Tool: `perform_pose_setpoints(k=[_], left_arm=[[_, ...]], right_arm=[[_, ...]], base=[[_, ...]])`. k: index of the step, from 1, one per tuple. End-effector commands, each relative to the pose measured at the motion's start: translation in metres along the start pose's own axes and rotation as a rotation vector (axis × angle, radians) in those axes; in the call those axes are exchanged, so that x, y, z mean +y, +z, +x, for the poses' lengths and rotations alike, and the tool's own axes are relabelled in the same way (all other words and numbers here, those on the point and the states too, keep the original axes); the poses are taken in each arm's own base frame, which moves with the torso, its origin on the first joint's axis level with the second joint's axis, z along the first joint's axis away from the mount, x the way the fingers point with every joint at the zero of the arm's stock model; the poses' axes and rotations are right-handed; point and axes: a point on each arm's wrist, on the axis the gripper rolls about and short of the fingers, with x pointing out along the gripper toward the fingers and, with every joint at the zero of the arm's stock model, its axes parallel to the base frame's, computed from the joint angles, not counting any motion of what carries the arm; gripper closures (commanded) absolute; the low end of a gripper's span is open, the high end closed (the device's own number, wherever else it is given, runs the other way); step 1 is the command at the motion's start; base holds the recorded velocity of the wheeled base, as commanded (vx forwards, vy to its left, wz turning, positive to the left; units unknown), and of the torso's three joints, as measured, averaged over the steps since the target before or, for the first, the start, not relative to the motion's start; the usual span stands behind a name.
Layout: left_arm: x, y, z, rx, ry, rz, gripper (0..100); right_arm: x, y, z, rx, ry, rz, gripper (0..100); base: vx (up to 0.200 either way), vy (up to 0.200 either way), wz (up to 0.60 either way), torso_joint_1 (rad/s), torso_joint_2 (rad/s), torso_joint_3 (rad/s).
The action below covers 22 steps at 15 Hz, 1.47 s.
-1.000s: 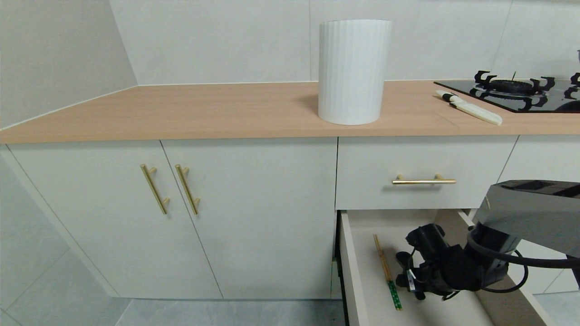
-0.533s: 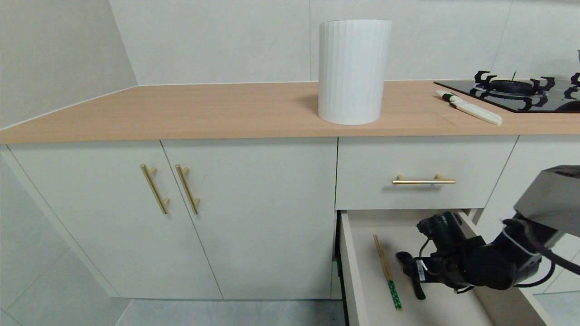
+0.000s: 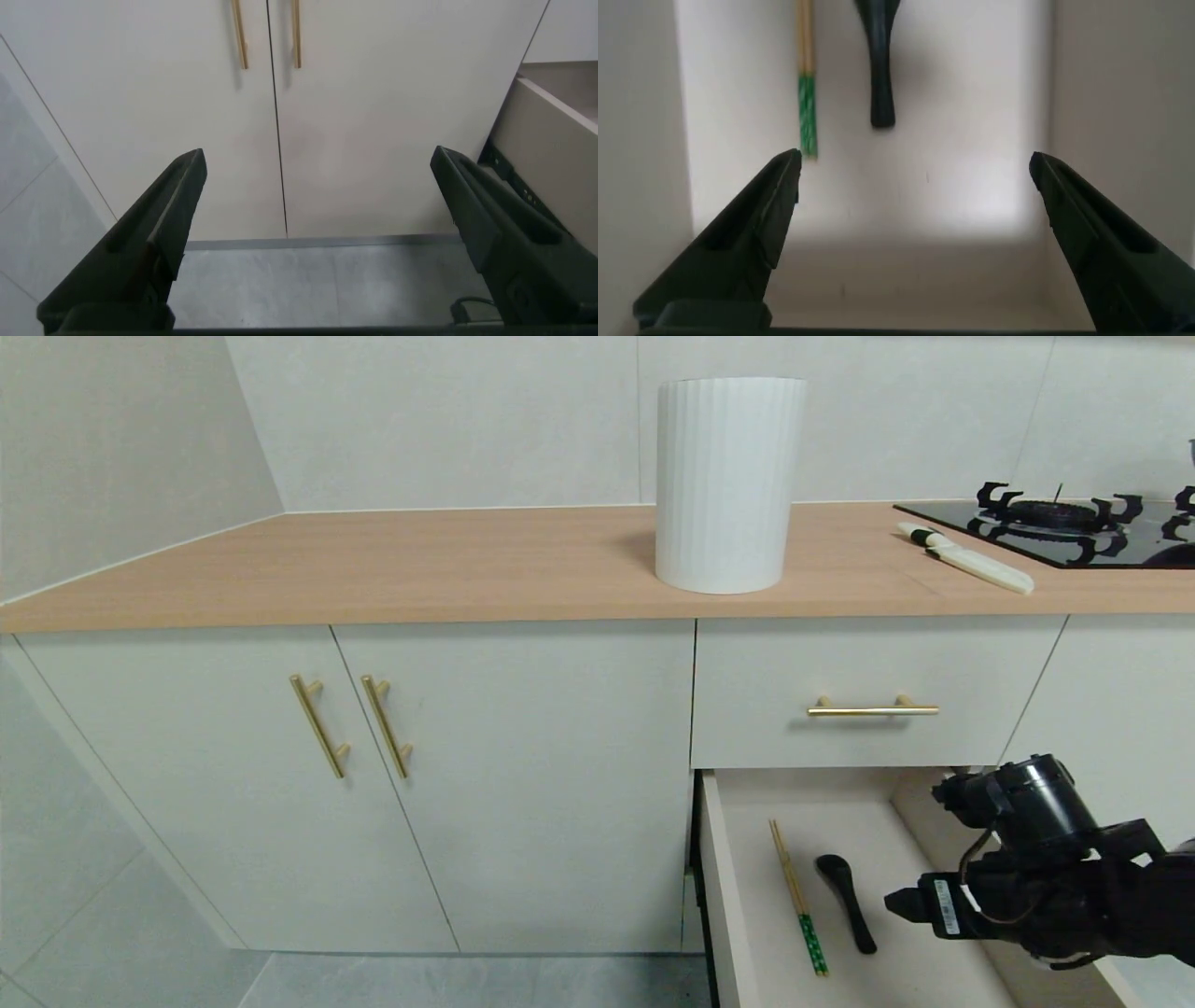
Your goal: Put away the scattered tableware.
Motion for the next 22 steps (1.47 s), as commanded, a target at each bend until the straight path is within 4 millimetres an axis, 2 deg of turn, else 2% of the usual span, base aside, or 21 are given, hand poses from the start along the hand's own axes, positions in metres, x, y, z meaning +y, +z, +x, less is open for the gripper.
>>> perform_pose_setpoints(k=[1, 6, 14, 22], left_arm=[[0.0, 0.0, 0.0, 0.002, 0.0, 0.008, 0], [0.0, 0.0, 0.0, 0.002, 0.0, 0.0, 0], [0.0, 0.0, 0.0, 0.002, 0.0, -0.002, 0], [0.0, 0.0, 0.0, 0.002, 0.0, 0.0, 0]], right_arm=[[-0.006, -0.004, -0.027, -0.043, 0.017, -0.013, 0], [0.001, -0.012, -0.053, -0.034, 0.061, -0.072, 0], [0.01, -0.023, -0.068, -0.016, 0.102, -0.138, 0], [0.022, -0.039, -0.077, 0.049, 0.142, -0.239, 0]], base=[[0.0, 0.0, 0.0, 0.0, 0.0, 0.0], [0.0, 0.0, 0.0, 0.0, 0.0, 0.0], [-0.175, 0.0, 0.0, 0.001, 0.0, 0.003], [0.0, 0.0, 0.0, 0.0, 0.0, 0.0]])
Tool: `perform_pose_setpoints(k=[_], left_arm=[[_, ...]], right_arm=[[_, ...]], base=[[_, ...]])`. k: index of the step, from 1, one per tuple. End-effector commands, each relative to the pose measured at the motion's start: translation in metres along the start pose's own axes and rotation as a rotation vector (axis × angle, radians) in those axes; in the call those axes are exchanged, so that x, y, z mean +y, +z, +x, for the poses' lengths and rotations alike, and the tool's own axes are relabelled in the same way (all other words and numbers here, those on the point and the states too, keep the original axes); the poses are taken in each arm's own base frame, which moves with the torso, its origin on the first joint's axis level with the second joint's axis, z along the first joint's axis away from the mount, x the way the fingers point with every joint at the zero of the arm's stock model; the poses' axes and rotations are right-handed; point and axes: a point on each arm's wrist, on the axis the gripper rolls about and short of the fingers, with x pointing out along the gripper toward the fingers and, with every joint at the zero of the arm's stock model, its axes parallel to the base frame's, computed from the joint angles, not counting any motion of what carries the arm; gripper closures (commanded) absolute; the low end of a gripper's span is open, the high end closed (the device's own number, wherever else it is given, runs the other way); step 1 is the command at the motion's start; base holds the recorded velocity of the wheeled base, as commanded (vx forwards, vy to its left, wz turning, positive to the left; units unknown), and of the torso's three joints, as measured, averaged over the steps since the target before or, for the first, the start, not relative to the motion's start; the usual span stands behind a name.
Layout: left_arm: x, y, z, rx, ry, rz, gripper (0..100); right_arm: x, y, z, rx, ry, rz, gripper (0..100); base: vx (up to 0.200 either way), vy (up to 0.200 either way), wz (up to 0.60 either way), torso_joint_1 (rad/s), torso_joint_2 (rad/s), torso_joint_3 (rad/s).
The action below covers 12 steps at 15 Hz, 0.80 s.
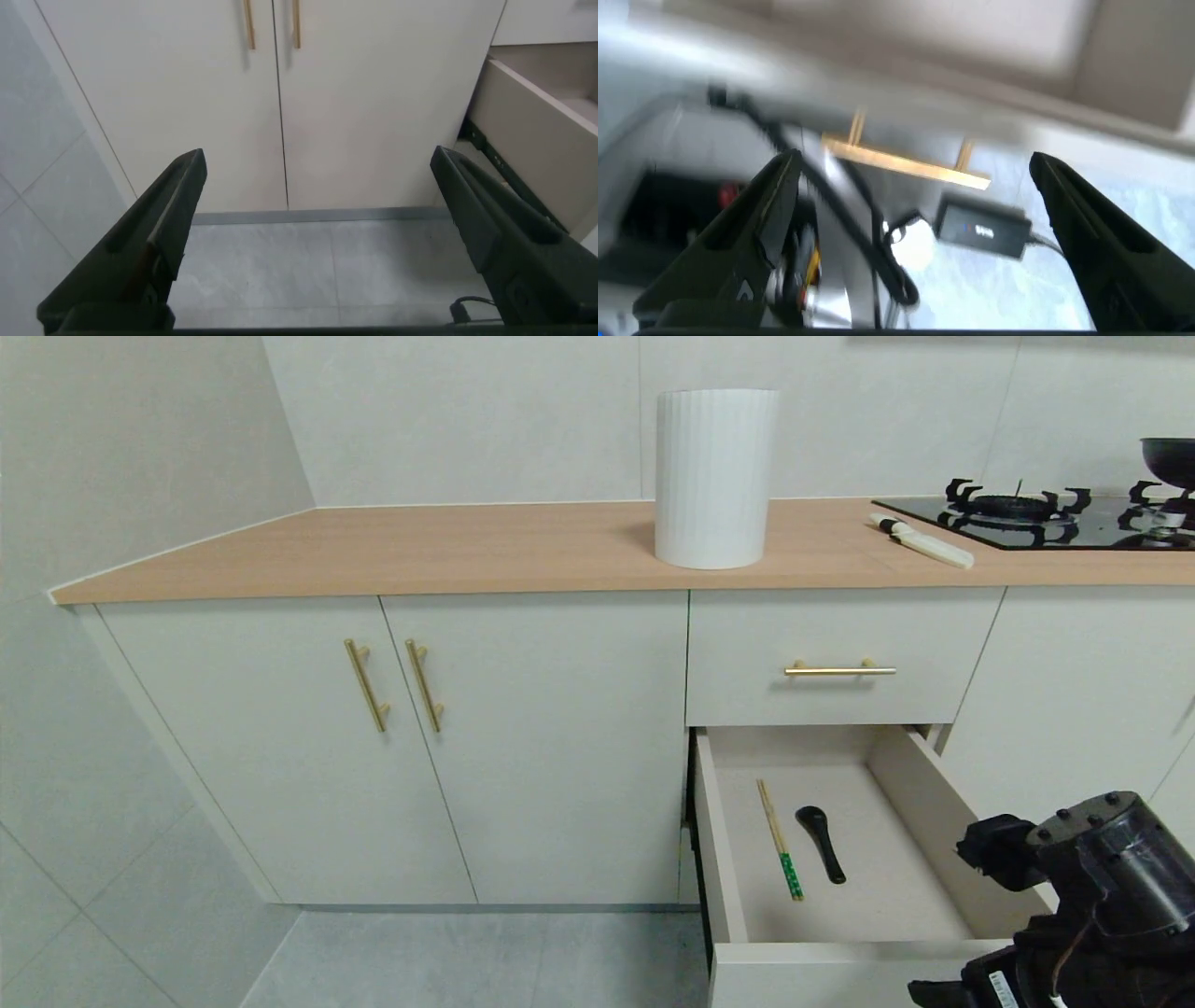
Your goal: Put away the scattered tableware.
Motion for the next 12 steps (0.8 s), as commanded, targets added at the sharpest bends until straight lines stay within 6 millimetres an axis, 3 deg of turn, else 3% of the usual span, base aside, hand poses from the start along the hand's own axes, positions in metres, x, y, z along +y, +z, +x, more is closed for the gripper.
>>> perform_pose_setpoints(k=[1, 6, 12], left_arm=[[0.0, 0.0, 0.0, 0.0, 0.0, 0.0, 0], [0.0, 0.0, 0.0, 0.0, 0.0, 0.0, 0], [0.0, 0.0, 0.0, 0.0, 0.0, 0.0, 0]], right_arm=[[0.008, -0.004, 0.004, 0.033, 0.015, -0.04, 0], [0.02, -0.011, 0.029, 0.152, 0.003, -0.087, 0], [0.024, -0.005, 0.047, 0.18, -0.026, 0.016, 0]], base=[[0.0, 0.0, 0.0, 0.0, 0.0, 0.0], [0.0, 0.0, 0.0, 0.0, 0.0, 0.0], [0.0, 0.0, 0.0, 0.0, 0.0, 0.0]])
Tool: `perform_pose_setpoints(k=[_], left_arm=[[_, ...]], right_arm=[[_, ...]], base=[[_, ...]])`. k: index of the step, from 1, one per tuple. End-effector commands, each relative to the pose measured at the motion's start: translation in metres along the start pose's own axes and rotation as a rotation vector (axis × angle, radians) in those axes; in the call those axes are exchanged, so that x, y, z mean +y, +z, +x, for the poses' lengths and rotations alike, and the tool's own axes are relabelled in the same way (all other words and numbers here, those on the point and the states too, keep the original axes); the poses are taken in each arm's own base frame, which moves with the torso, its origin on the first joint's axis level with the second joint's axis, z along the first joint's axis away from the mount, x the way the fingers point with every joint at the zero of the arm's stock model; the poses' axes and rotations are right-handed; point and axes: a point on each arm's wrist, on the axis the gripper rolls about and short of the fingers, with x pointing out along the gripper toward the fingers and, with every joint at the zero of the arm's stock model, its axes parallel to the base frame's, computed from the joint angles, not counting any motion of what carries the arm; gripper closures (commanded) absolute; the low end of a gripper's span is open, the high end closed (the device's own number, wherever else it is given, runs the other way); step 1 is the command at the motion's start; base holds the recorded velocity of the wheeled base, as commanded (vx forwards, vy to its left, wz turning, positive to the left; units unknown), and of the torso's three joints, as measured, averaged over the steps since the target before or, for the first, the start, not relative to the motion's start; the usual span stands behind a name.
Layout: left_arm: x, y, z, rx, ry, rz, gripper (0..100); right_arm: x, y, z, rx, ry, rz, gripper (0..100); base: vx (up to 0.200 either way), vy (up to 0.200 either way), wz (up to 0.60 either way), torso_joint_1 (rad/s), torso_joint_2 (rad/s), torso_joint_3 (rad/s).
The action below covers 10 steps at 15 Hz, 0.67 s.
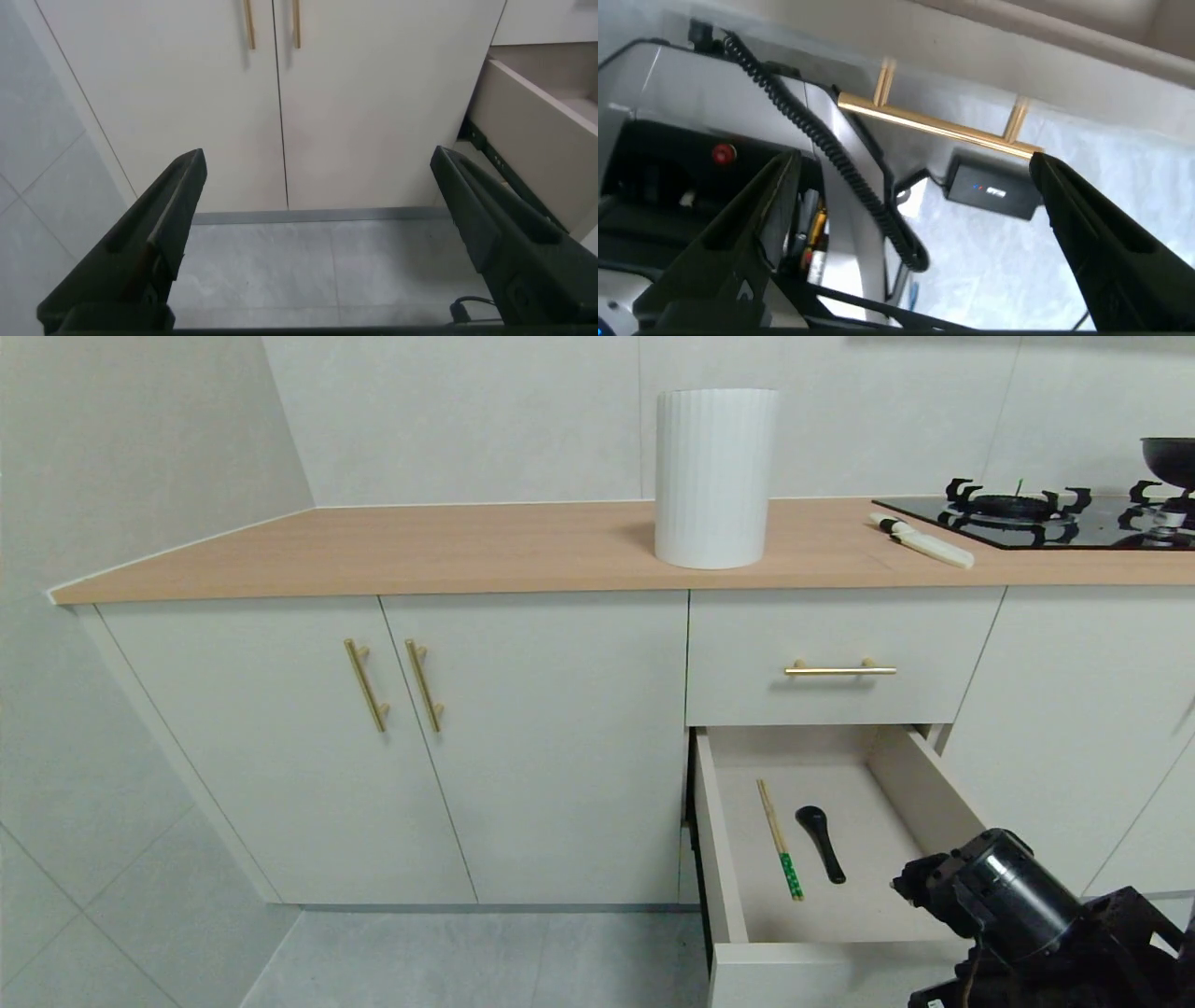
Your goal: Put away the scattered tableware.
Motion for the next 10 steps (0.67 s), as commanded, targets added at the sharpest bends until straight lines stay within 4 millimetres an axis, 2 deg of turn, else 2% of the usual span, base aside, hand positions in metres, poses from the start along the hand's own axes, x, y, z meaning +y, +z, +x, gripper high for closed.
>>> perform_pose_setpoints(k=[1, 10], left_arm=[[0.0, 0.0, 0.0, 0.0, 0.0, 0.0, 0], [0.0, 0.0, 0.0, 0.0, 0.0, 0.0, 0]], right_arm=[[0.0, 0.004, 0.007, 0.017, -0.014, 0.013, 0], [-0.012, 0.025, 0.024, -0.004, -0.058, 0.159, 0]], base=[[0.0, 0.0, 0.0, 0.0, 0.0, 0.0], [0.0, 0.0, 0.0, 0.0, 0.0, 0.0]])
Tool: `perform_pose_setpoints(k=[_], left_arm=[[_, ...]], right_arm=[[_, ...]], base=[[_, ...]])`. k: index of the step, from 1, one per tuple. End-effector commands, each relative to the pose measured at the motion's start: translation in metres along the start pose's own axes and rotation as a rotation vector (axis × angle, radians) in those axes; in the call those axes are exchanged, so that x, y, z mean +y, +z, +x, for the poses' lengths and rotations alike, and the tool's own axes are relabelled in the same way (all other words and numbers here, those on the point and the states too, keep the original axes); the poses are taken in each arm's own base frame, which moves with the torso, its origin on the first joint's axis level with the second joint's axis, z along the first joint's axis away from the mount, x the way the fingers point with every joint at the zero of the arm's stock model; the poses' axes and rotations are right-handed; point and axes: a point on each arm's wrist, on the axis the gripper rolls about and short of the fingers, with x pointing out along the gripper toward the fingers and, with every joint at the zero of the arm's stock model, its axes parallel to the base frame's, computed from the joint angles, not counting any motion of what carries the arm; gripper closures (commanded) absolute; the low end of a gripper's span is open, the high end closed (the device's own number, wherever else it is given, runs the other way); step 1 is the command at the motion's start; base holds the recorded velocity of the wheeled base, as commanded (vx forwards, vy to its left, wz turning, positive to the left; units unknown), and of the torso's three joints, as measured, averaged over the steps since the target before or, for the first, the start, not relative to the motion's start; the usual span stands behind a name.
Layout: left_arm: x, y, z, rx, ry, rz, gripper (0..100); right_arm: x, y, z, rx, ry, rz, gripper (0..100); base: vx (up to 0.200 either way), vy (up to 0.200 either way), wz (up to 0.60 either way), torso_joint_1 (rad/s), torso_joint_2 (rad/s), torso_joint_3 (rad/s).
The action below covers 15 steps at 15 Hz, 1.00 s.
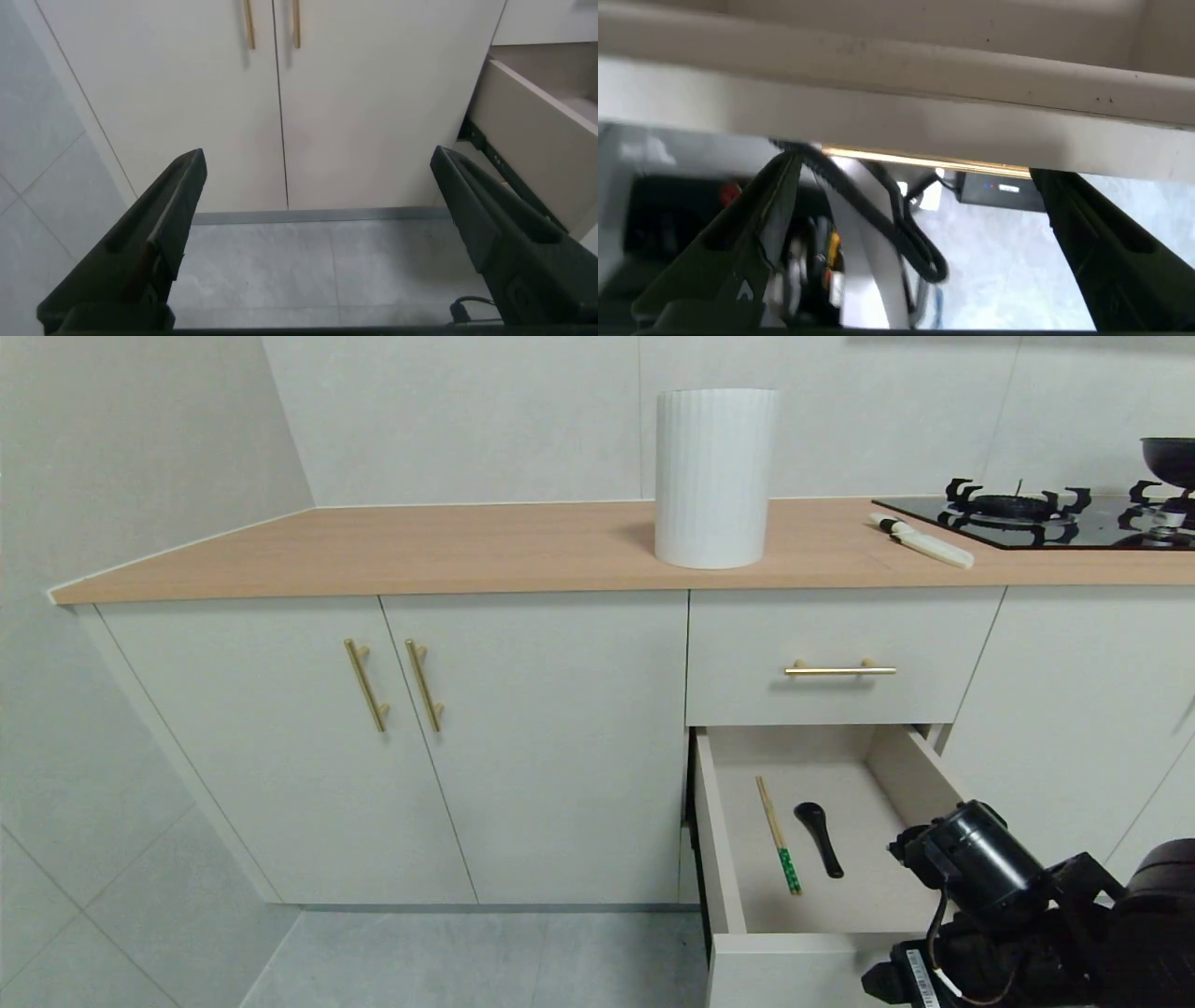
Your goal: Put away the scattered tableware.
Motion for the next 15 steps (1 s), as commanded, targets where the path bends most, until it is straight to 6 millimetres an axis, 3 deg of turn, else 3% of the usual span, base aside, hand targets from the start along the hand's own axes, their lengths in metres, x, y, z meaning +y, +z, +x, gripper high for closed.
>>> perform_pose_setpoints(k=[1, 15], left_arm=[[0.0, 0.0, 0.0, 0.0, 0.0, 0.0, 0], [0.0, 0.0, 0.0, 0.0, 0.0, 0.0, 0]], right_arm=[[-0.002, 0.003, 0.005, 0.011, -0.012, 0.017, 0], [-0.016, 0.039, 0.064, -0.165, -0.056, 0.148, 0]], base=[[0.0, 0.0, 0.0, 0.0, 0.0, 0.0], [0.0, 0.0, 0.0, 0.0, 0.0, 0.0]])
